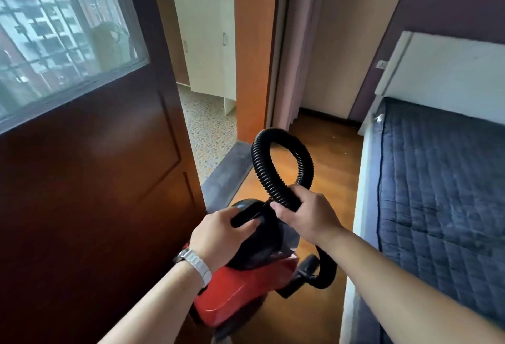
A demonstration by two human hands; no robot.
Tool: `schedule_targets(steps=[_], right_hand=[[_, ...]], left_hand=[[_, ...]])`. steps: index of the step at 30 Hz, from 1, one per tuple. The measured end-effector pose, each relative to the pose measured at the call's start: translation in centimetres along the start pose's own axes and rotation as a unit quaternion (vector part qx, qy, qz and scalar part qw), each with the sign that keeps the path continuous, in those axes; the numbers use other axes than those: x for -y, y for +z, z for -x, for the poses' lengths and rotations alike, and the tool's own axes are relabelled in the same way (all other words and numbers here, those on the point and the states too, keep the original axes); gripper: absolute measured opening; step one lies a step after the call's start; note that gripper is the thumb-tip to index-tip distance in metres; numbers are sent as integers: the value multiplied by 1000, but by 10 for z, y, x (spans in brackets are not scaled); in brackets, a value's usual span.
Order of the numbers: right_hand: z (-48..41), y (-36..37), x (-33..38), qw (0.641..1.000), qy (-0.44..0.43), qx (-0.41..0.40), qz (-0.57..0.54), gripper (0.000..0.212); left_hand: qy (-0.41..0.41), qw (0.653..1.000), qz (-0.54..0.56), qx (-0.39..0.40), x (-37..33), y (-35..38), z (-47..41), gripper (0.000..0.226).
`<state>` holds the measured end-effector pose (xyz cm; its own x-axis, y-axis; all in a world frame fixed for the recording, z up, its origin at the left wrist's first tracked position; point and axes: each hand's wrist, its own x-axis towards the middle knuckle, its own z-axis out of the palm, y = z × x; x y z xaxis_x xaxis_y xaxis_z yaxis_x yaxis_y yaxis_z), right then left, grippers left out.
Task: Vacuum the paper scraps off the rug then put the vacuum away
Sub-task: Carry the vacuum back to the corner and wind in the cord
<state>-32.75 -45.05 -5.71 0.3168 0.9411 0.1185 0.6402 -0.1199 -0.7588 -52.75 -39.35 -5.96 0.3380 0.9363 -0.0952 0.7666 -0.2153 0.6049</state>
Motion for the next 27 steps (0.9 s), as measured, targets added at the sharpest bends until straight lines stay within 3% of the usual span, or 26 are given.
schedule_targets(steps=[10, 15, 21, 27], right_hand=[[-105, -5, -17, 992, 64, -105, -3, 34], [-158, -10, -50, 989, 87, -116, -4, 23], [-241, -36, -107, 987, 114, -106, -25, 26], [-323, -83, -165, 985, 124, -114, -50, 34]], left_hand=[[135, 988, -65, 45, -11, -21, -171, 44], [148, 983, -71, 88, -31, -5, -241, 38], [148, 981, -49, 112, -68, 38, -328, 31], [146, 976, -67, 145, -134, 76, -417, 39]])
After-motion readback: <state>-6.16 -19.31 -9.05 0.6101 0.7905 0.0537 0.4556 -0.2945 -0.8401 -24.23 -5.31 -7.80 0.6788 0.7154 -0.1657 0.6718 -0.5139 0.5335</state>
